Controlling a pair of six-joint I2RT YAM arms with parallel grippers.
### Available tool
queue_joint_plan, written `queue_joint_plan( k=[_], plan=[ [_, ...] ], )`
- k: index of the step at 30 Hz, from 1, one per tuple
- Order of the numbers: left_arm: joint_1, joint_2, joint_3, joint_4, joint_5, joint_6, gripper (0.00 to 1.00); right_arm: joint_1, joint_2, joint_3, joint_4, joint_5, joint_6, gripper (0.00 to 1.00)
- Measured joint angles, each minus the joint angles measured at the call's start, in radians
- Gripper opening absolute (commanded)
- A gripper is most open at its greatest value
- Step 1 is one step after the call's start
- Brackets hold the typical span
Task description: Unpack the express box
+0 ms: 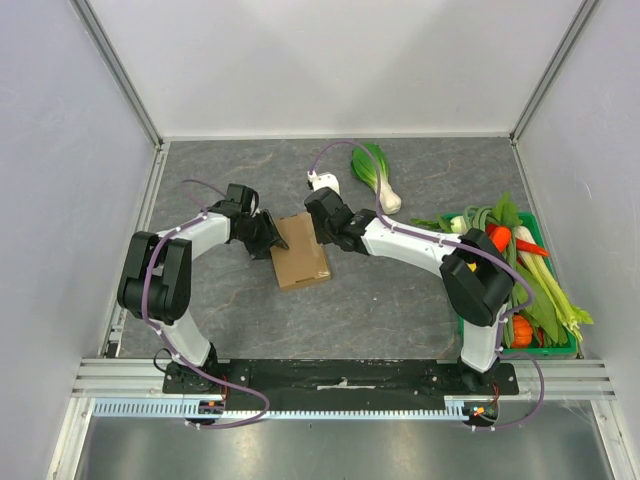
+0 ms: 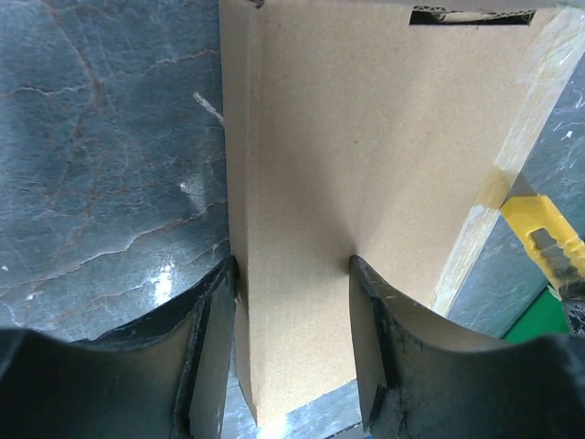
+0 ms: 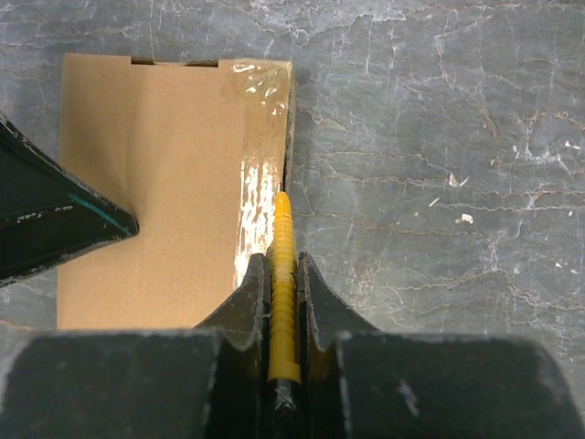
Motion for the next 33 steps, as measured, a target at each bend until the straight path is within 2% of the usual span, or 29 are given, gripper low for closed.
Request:
queue_joint_plan(
  k=[15,31,33],
  plan=[
    [0.011,0.015,-0.017,0.025,0.069,-0.082,0.02,-0.009,-0.036,0.032,-0.172,-0.048,0.007,0.00],
    [0.013,0.030,-0.031,0.053,0.116,-0.153,0.02,-0.010,-0.100,-0.001,-0.245,-0.089,0.008,0.00],
    [0.014,0.033,-0.031,0.058,0.129,-0.153,0.23,-0.010,-0.100,-0.001,-0.246,-0.085,0.008,0.00]
  ],
)
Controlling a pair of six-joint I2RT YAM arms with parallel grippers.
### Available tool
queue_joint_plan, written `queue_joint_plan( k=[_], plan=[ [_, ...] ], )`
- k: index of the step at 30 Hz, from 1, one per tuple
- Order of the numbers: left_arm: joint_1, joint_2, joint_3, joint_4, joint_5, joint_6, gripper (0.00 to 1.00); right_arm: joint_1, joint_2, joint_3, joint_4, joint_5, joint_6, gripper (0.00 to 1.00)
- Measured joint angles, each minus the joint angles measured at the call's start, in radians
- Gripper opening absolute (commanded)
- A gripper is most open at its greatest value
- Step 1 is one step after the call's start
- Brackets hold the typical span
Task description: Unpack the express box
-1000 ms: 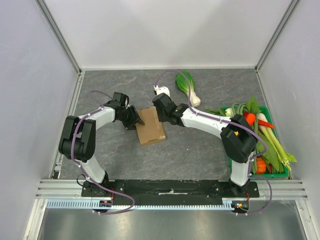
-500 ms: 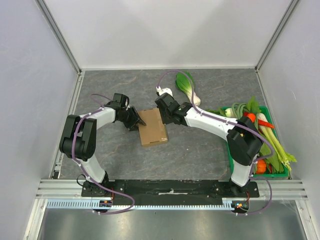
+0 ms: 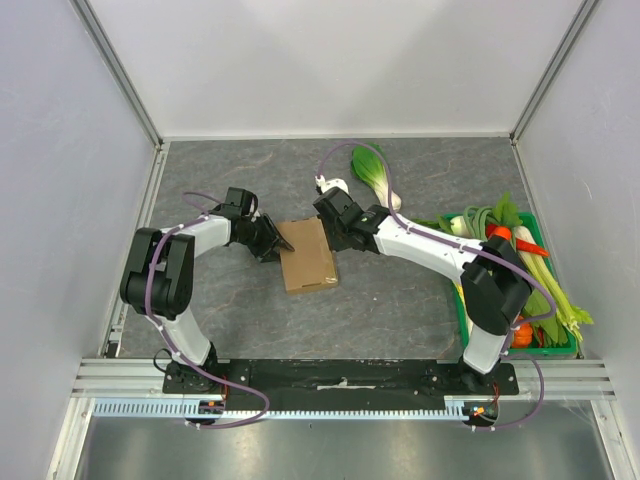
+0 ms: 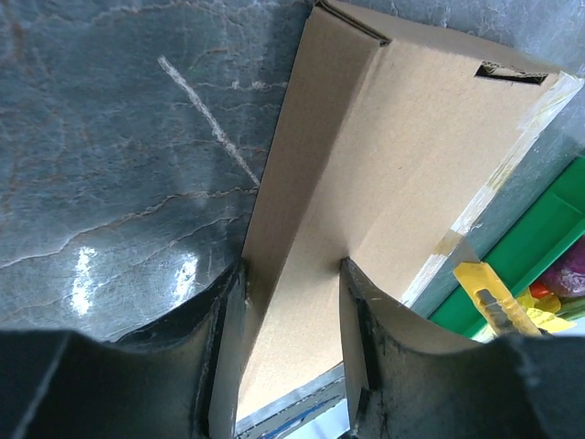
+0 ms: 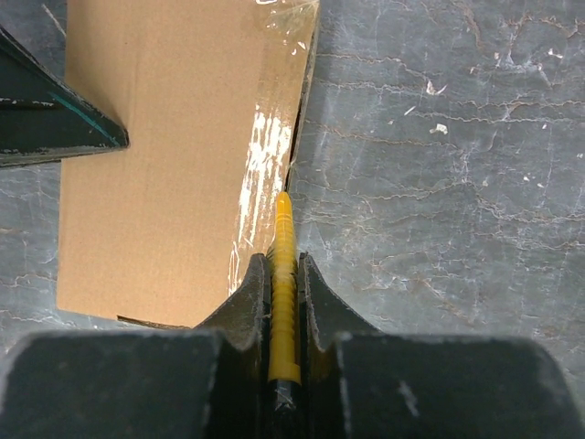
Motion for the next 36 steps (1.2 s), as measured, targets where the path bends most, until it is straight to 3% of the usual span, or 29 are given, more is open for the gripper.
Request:
queue_joint_plan(
  k=[2,5,11,13,16,17,20,36],
  plan=[
    [0.003,0.005,-0.001,0.006,0.014,0.001,0.45,0.000,0.002,0.002,0.000,0.005,-0.001,0.00],
    [0.006,0.006,-0.014,0.036,0.036,0.001,0.62,0.000,0.032,0.042,-0.025,0.021,-0.014,0.00],
    [0.016,0.006,-0.042,0.102,0.084,0.000,0.68,-0.002,0.116,0.146,-0.042,0.054,-0.054,0.00],
    [0.021,0.006,-0.046,0.114,0.098,0.000,0.61,-0.003,0.130,0.158,-0.027,0.064,-0.065,0.00],
    [0.024,0.016,-0.046,0.116,0.103,-0.010,0.33,-0.005,0.138,0.163,-0.016,0.076,-0.080,0.00],
    [0.026,0.024,-0.048,0.121,0.108,-0.018,0.18,-0.006,0.139,0.163,-0.014,0.080,-0.085,0.00],
    [0.030,0.033,-0.048,0.130,0.126,-0.053,0.02,-0.008,0.140,0.163,-0.010,0.085,-0.091,0.00],
    [0.027,0.040,-0.050,0.138,0.128,-0.101,0.02,-0.007,0.058,0.042,0.064,0.083,-0.133,0.00]
  ],
)
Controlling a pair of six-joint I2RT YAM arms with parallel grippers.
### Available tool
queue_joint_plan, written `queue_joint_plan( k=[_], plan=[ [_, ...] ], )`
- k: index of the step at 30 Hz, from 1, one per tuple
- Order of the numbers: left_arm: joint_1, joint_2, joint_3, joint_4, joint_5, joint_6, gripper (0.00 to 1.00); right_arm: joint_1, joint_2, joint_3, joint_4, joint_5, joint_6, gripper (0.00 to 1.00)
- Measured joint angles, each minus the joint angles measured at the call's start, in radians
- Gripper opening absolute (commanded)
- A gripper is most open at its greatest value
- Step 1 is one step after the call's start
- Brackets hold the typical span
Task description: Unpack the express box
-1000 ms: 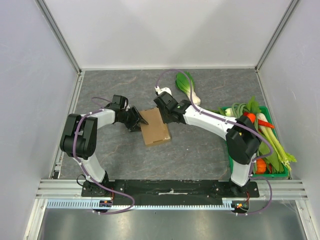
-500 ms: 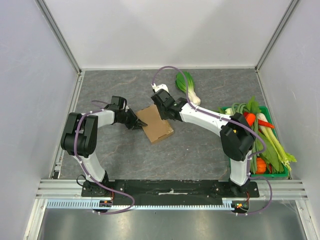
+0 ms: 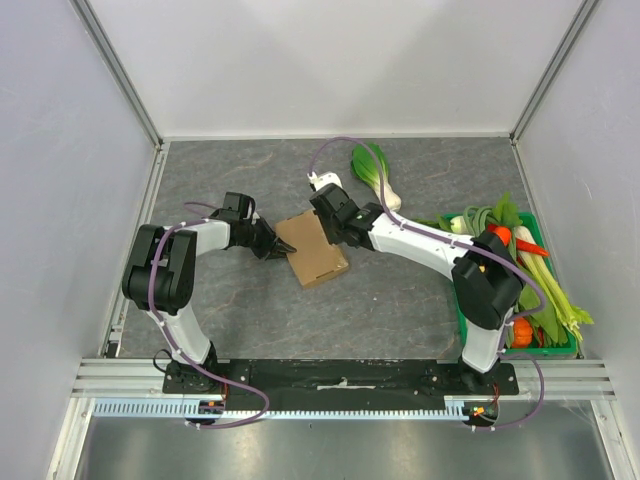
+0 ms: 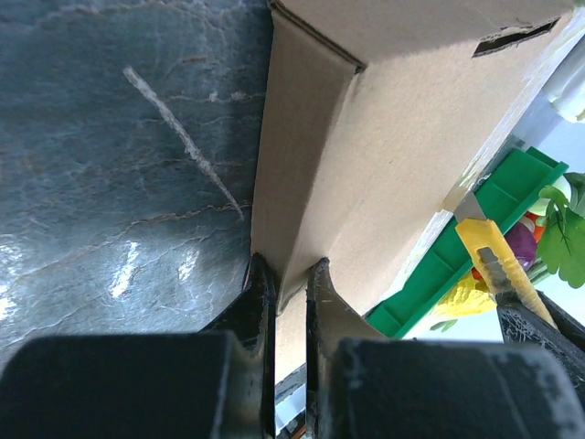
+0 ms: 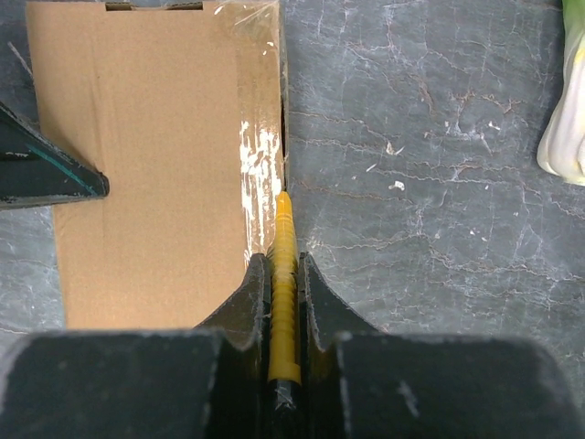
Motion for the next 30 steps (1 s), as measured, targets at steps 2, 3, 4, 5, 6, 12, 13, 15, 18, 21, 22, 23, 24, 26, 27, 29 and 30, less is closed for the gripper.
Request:
queue_joint_plan(
  k=[2,3,4,5,6,12,13,15,18,21,22,23,24,26,27,29,30],
  plan=[
    [-0.001,0.000,-0.002,0.003,0.001,-0.004,0.02,0.000,-0.010,-0.009,0.000,-0.004,-0.005,0.00],
    [-0.001,0.000,-0.003,0.005,0.001,-0.006,0.02,0.000,-0.014,-0.012,0.000,-0.006,-0.007,0.00],
    [-0.001,0.000,-0.004,0.006,0.002,-0.008,0.02,0.000,-0.019,-0.014,0.000,-0.008,-0.009,0.00],
    [-0.001,0.000,-0.005,0.008,0.002,-0.011,0.02,0.001,-0.021,-0.014,-0.002,-0.009,-0.010,0.00],
    [-0.001,0.000,-0.006,0.008,0.002,-0.013,0.02,0.001,-0.023,-0.015,-0.005,-0.010,-0.009,0.00],
    [-0.001,0.000,-0.006,0.009,0.002,-0.023,0.02,0.001,-0.034,-0.021,-0.010,-0.015,-0.003,0.00],
    [-0.001,0.000,-0.007,0.010,0.002,-0.023,0.02,0.001,-0.036,-0.024,-0.010,-0.015,-0.001,0.00],
    [-0.001,0.000,-0.007,0.011,0.002,-0.024,0.02,0.001,-0.044,-0.032,-0.010,-0.016,0.003,0.00],
    [-0.001,0.000,-0.007,0.011,0.002,-0.025,0.02,0.002,-0.053,-0.046,-0.010,-0.015,0.010,0.00],
    [-0.001,0.000,-0.008,0.011,0.003,-0.026,0.02,0.005,-0.058,-0.061,-0.003,-0.009,0.010,0.00],
    [-0.001,0.000,-0.007,0.011,0.002,-0.026,0.02,0.006,-0.058,-0.066,-0.003,-0.007,0.010,0.00],
    [-0.001,0.000,-0.008,0.011,0.003,-0.026,0.02,0.008,-0.058,-0.072,-0.001,-0.005,0.010,0.00],
    [-0.001,0.000,-0.008,0.011,0.002,-0.026,0.02,0.009,-0.059,-0.077,-0.001,-0.005,0.010,0.00],
    [-0.001,0.000,-0.008,0.011,0.002,-0.026,0.02,0.011,-0.061,-0.091,-0.003,-0.005,0.010,0.00],
    [-0.001,0.000,-0.008,0.011,0.002,-0.026,0.02,0.013,-0.063,-0.097,0.000,-0.004,0.010,0.00],
    [-0.001,0.000,-0.009,0.014,0.003,-0.027,0.02,0.014,-0.072,-0.104,0.000,-0.005,0.010,0.00],
    [-0.001,0.000,-0.010,0.016,0.003,-0.029,0.02,0.014,-0.077,-0.109,-0.001,-0.006,0.011,0.00]
  ],
)
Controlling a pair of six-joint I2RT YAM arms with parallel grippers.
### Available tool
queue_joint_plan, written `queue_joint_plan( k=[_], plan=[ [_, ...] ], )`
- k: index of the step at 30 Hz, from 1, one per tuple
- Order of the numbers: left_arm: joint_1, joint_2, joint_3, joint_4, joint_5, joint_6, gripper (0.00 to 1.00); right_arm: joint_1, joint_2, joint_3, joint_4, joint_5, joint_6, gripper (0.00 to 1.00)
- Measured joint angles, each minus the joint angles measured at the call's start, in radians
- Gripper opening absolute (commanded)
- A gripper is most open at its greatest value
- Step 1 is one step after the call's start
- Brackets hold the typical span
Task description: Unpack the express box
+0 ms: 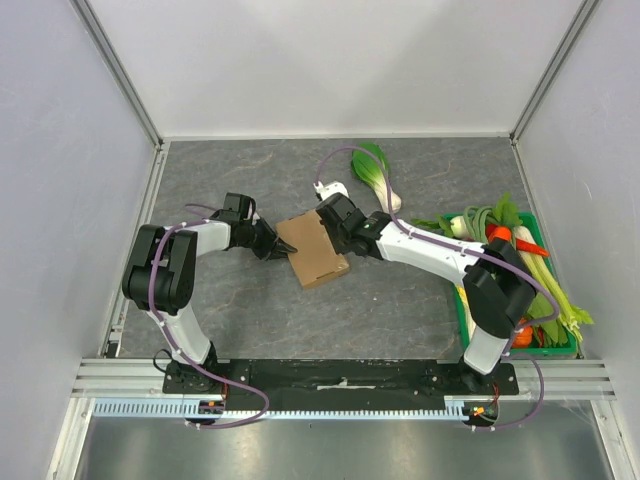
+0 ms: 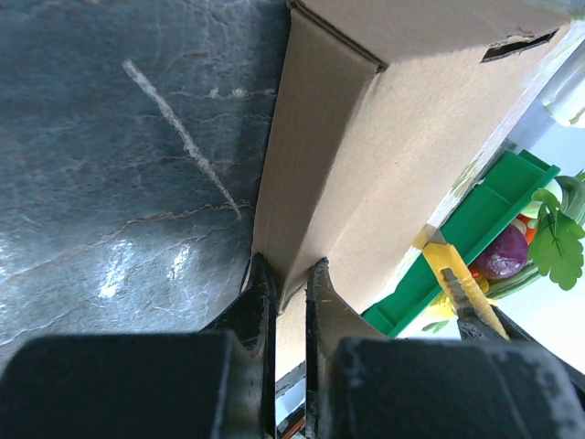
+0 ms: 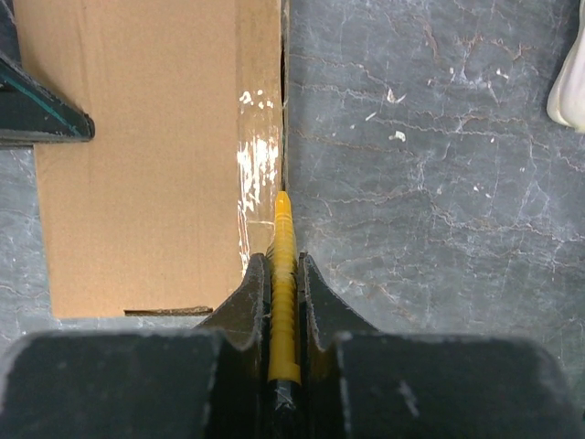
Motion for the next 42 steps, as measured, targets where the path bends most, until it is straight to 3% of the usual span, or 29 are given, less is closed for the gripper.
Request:
queue_joint_plan(
  k=[25,42],
  plan=[
    [-0.002,0.000,-0.008,0.018,-0.001,-0.035,0.02,0.003,-0.134,-0.085,-0.145,-0.085,0.056,0.00],
    [-0.002,0.000,-0.009,0.023,0.000,-0.035,0.04,0.005,-0.172,-0.150,-0.090,-0.086,0.086,0.00]
  ],
)
